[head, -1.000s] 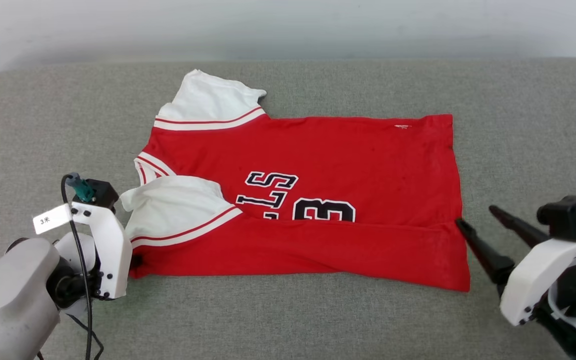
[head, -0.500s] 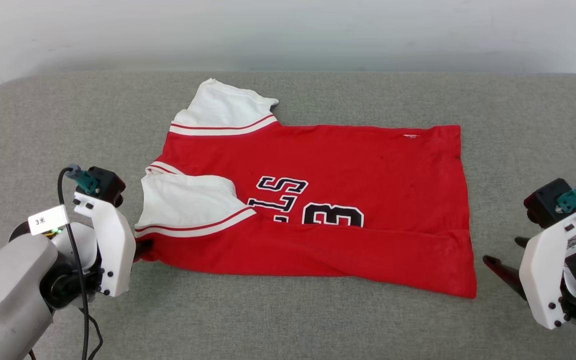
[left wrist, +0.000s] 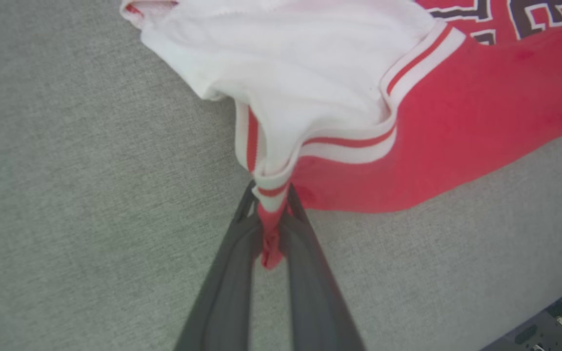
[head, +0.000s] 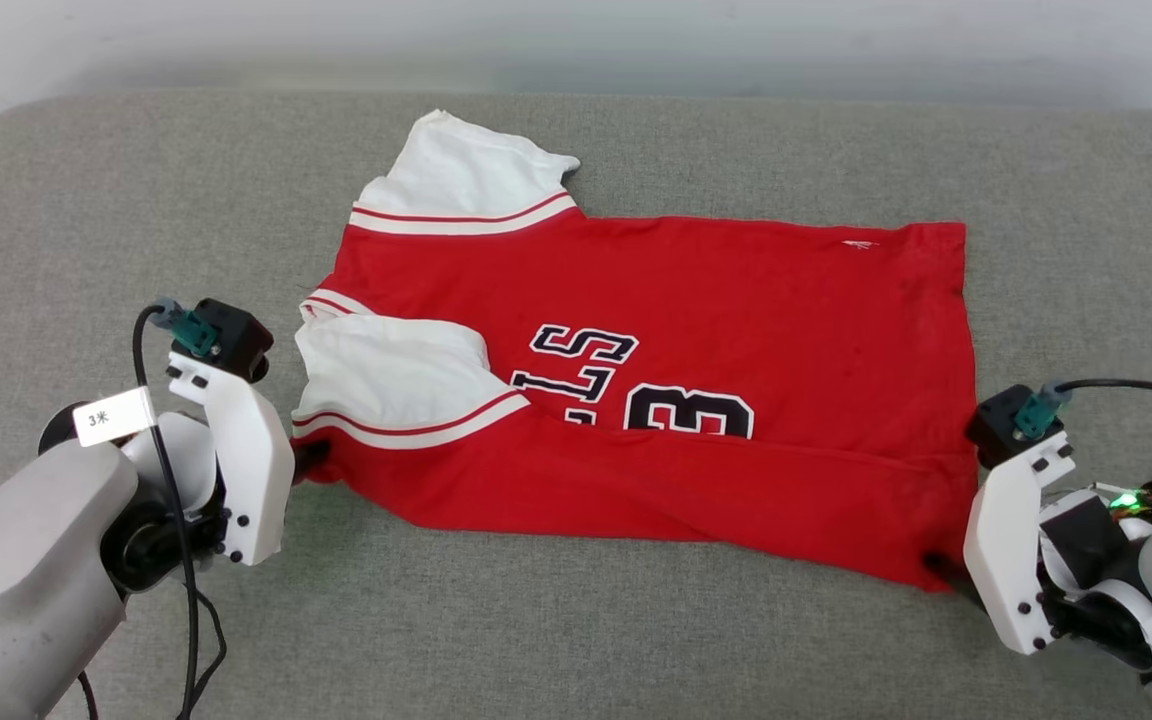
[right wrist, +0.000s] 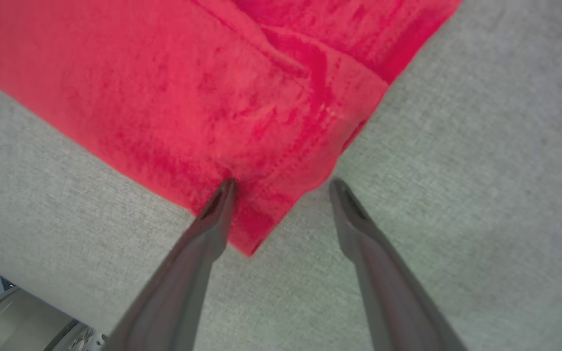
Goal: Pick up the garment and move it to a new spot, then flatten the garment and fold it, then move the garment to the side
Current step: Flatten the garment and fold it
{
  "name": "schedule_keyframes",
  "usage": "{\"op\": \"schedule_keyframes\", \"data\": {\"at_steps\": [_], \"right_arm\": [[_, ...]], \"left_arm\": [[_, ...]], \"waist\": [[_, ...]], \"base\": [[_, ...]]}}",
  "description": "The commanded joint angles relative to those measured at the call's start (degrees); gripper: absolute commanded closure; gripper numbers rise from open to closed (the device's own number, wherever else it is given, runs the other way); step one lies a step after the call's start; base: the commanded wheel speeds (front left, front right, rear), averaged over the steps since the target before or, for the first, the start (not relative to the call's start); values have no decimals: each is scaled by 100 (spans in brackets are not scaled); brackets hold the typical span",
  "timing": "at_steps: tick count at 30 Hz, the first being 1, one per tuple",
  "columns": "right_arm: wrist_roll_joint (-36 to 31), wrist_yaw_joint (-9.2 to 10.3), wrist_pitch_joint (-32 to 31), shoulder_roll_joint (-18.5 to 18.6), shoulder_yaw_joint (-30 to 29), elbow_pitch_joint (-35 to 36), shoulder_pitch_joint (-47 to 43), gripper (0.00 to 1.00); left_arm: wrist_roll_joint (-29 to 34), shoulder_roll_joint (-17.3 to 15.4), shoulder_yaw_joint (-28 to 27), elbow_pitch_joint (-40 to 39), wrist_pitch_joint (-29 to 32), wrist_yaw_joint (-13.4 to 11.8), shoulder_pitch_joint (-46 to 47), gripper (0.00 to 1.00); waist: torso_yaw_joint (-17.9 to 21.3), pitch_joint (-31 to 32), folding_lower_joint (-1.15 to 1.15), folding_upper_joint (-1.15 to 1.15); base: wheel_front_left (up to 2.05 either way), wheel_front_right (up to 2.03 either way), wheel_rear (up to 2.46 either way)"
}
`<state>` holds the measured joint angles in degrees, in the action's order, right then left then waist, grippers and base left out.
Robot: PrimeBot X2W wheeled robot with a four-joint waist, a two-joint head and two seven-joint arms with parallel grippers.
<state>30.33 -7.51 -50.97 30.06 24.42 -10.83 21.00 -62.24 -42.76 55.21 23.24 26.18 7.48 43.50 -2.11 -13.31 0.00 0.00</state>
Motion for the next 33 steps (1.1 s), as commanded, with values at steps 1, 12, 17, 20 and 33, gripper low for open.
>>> {"op": "schedule_keyframes", "data": {"at_steps": [1, 12, 17, 20, 33], "right_arm": [[41, 5, 64, -107, 128, -248, 14, 0], [342, 1, 820, -216, 807, -1023, 36, 100], [568, 4, 1254, 4, 668, -860, 120, 100], [709, 5, 1456, 146, 551, -633, 72, 100], [1005, 5, 1471, 731, -83, 471, -767, 100]], "left_arm": [[33, 11, 33, 0, -47, -8, 68, 100], [-102, -32, 198, 118, -202, -8, 41, 100], [-229, -63, 236, 147, -345, -8, -89, 100], [-307, -134, 228, 87, -464, -8, -188, 100], [-579, -644, 264, -638, -690, -133, -885, 100]], "waist": [[-28, -56, 0, 0], [-15, -41, 0, 0], [36, 168, 0, 0], [85, 314, 0, 0], [108, 817, 0, 0]], "base": [[0, 0, 0], [0, 0, 0], [0, 0, 0], [0, 0, 0], [0, 0, 0]]}}
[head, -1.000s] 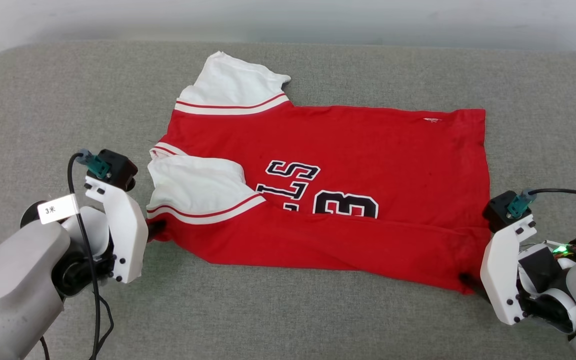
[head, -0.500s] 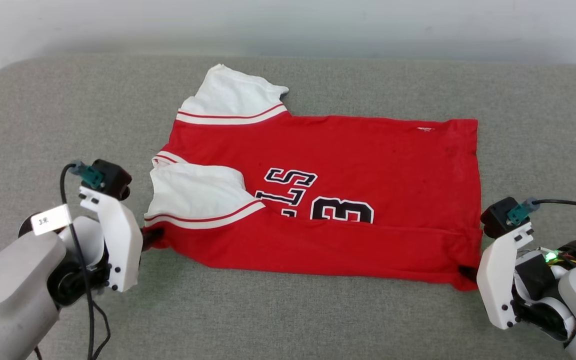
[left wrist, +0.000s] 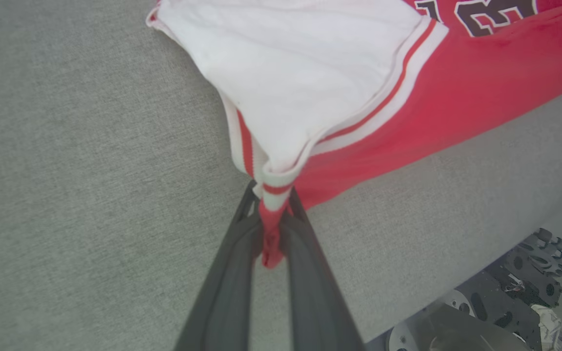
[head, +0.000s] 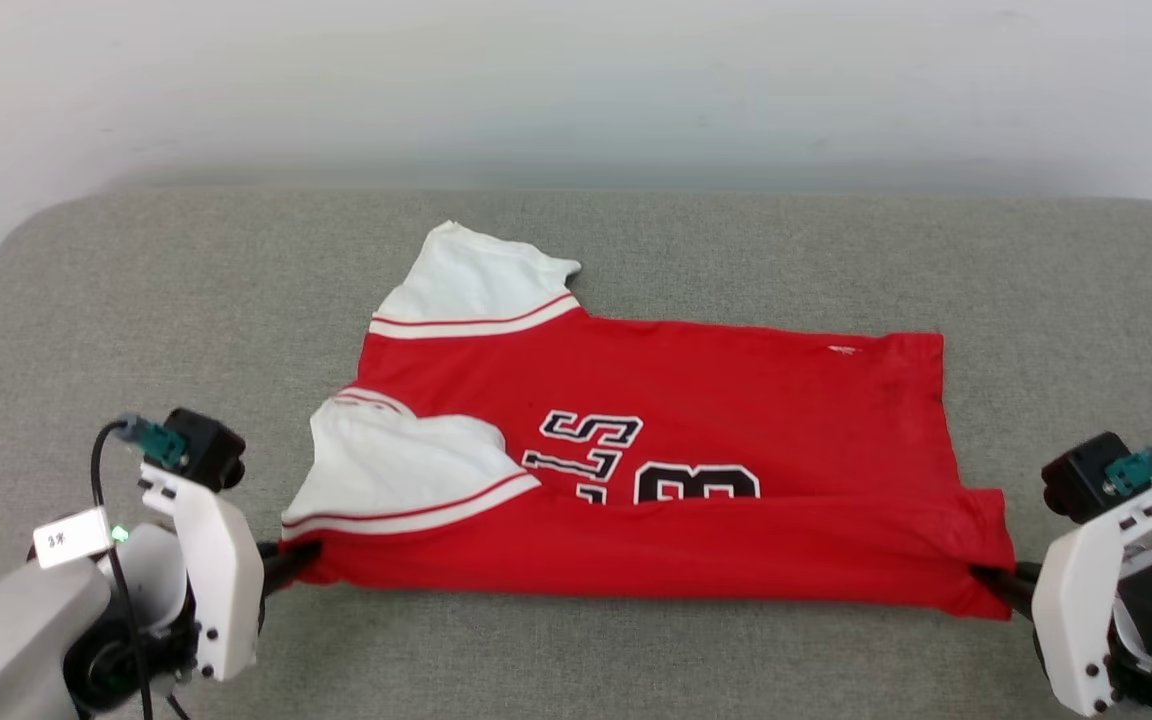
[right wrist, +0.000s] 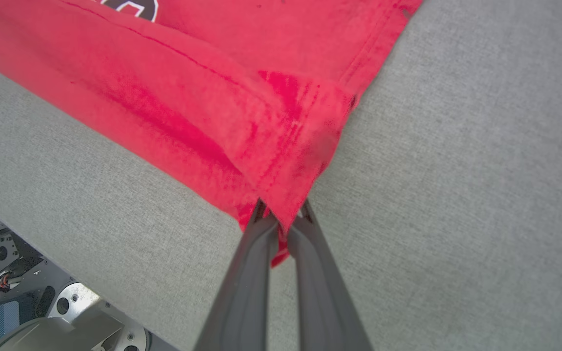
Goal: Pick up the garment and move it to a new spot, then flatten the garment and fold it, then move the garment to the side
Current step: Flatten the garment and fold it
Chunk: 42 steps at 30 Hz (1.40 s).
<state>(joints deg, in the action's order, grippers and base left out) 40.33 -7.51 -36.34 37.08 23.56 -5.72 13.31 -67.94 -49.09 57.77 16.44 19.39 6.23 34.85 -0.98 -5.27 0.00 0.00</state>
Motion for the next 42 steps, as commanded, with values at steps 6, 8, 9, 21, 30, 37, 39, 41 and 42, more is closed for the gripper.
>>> {"op": "schedule_keyframes", "data": {"at_steps": [6, 8, 9, 21, 30, 37, 39, 41, 42], "right_arm": [[-8, 5, -196, 121, -423, 447, -711, 100], [-32, 5, -274, 139, -591, 602, -970, 100], [-43, 5, -314, 142, -693, 670, -1109, 100], [-276, 7, -744, -270, -1332, 724, -2027, 100], [-423, 7, -184, -660, -1267, 104, -1781, 0], [-566, 5, 642, -783, -1495, 404, -1912, 0], [-732, 5, 1037, -911, -1742, 526, -1888, 0], [-989, 5, 1475, -1131, -2007, 652, -1813, 0], [-1131, 5, 1691, -1234, -2121, 704, -1787, 0]], "left_arm": [[-174, -241, 76, -492, -147, -256, -595, 100], [-235, -304, 98, -619, -199, -335, -788, 100], [-264, -339, 112, -663, -228, -370, -882, 100], [-450, -192, 244, -537, -378, -493, -1392, 100], [-467, 148, 194, 199, -620, -375, -1339, 0], [-365, -21, 131, 6, -797, -322, -1255, 0], [-324, -116, 49, -135, -876, -353, -1177, 0], [-286, -205, -87, -267, -1046, -442, -1094, 0], [-227, -241, -137, -321, -1137, -485, -1042, 0]], "waist": [[-39, 107, 0, 0], [-57, 122, 0, 0], [-65, 128, 0, 0], [-114, -77, 0, 0], [-150, -164, 0, 0], [-192, 56, 0, 0], [-186, 110, 0, 0], [-169, 146, 0, 0], [-156, 154, 0, 0]], "base": [[0, 0, 0], [0, 0, 0], [0, 0, 0], [0, 0, 0], [0, 0, 0], [0, 0, 0], [0, 0, 0], [0, 0, 0], [0, 0, 0]]}}
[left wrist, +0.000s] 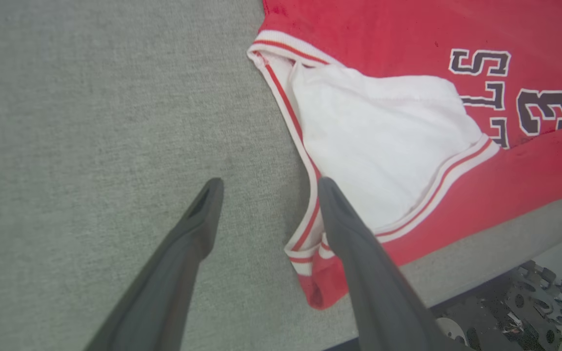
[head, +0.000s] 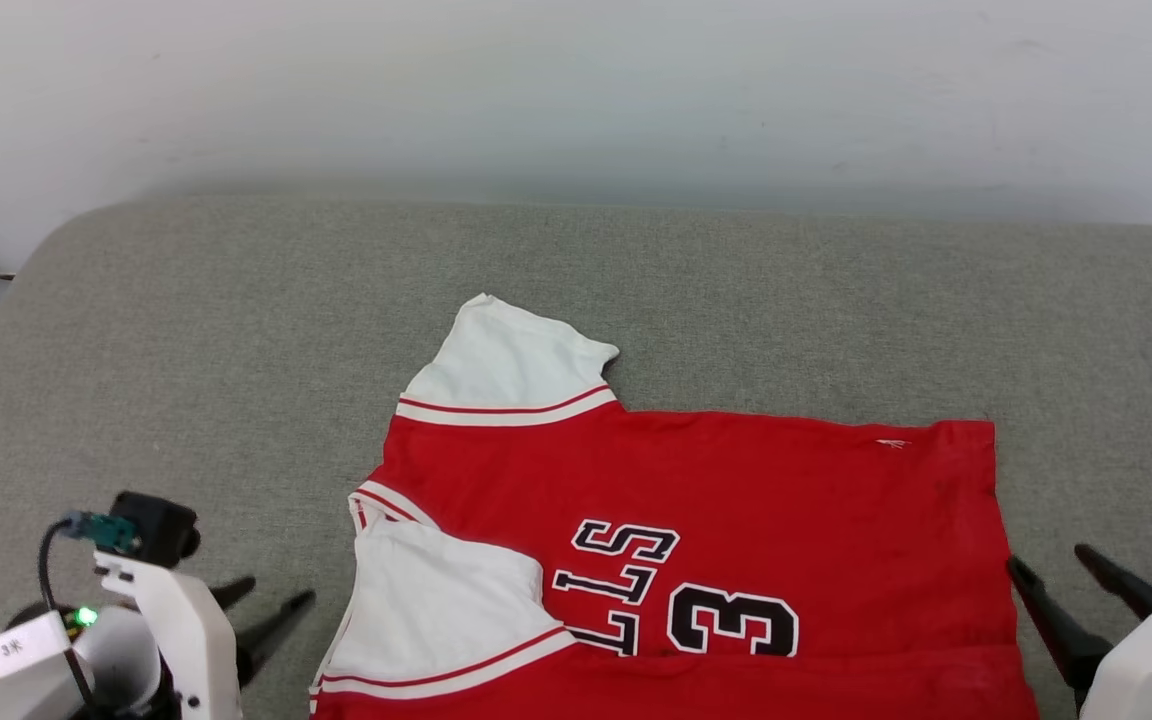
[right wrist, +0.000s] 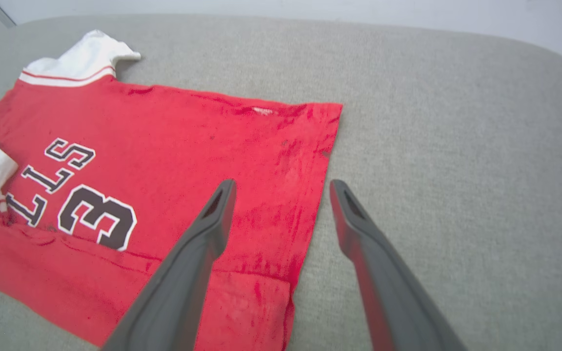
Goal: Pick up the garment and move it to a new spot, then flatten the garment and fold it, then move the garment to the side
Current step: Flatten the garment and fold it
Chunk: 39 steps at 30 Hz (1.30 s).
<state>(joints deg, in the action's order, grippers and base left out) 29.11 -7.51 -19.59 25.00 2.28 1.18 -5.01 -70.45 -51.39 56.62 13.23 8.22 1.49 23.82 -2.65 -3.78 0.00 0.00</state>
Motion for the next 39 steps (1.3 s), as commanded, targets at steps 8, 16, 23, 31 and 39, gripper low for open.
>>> {"op": "schedule_keyframes", "data": {"at_steps": [8, 16, 23, 31, 39], "right_arm": [[-1020, 5, 1377, -870, -543, 481, 382, 0], [-1742, 5, 2215, -1459, -536, 950, 645, 0], [-1984, 5, 2328, -1737, -352, 1138, 896, 0], [-2070, 5, 2420, -1860, -307, 1197, 1199, 0], [-2115, 5, 2494, -1895, -268, 1176, 1421, 0]], "left_arm": [[543, -48, -469, -118, -646, -354, 782, 0], [863, 283, -731, 373, -709, -235, 1898, 0], [669, 483, -592, 1094, 839, 276, 3255, 0], [538, 621, -330, 1630, 2695, 491, 4546, 0], [739, 755, -18, 1897, 3312, 551, 5032, 0]], "waist": [[266, -163, 0, 0], [649, -723, 0, 0], [997, -1471, 0, 0], [1255, -2266, 0, 0], [1347, -2707, 0, 0]], "base": [[0, 0, 0], [0, 0, 0], [0, 0, 0], [0, 0, 0], [0, 0, 0]]}}
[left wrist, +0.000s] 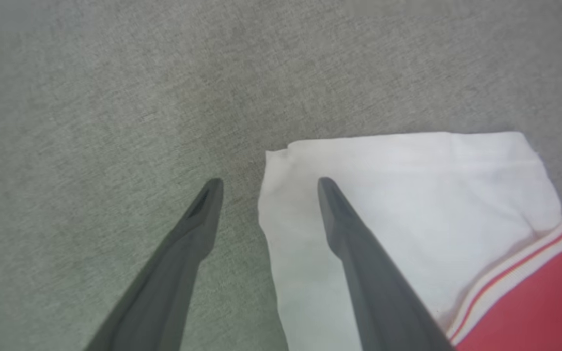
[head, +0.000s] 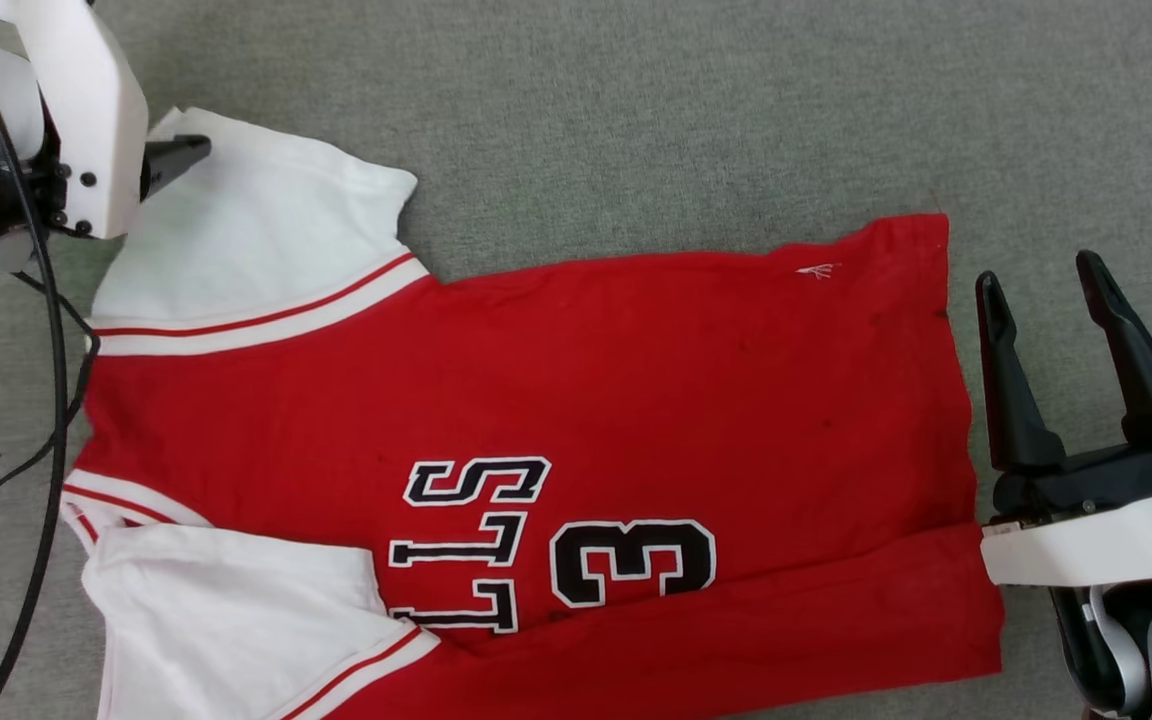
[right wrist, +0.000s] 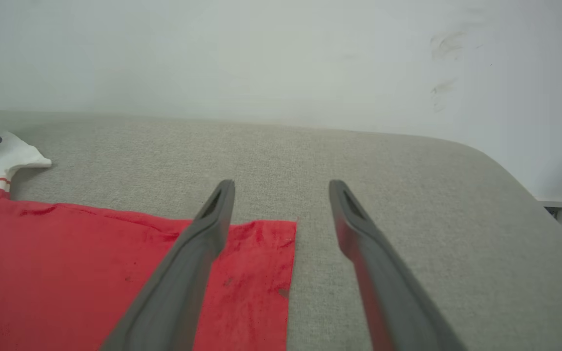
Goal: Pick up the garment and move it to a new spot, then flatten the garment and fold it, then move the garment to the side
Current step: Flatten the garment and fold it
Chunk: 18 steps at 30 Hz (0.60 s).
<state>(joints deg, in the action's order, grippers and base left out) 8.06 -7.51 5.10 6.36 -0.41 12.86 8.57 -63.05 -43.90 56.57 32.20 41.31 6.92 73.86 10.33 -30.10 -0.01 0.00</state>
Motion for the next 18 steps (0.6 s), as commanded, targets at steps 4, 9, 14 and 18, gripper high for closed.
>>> {"op": "schedule_keyframes", "data": {"at_steps": [4, 9, 14, 18], "right_arm": [[-19, 5, 66, -40, 12, -50, 139, 0], [-4, 5, 90, -1, -28, -120, 229, 0], [33, 5, 36, 138, -60, -161, 373, 0], [71, 5, -348, 512, 10, -179, 543, 0]], "left_arm": [[63, 93, 225, 164, 172, 39, -34, 0], [41, 128, 501, 289, 300, 49, -246, 100], [36, 67, 587, 139, -25, 51, -239, 100], [56, 81, 595, -40, -531, 52, -129, 100]], "waist": [[70, -183, 1, 0], [65, -179, 1, 0], [-4, 5, 1, 0], [-124, 236, 1, 0]], "base": [[0, 0, 0], [0, 0, 0], [0, 0, 0], [0, 0, 0]]}}
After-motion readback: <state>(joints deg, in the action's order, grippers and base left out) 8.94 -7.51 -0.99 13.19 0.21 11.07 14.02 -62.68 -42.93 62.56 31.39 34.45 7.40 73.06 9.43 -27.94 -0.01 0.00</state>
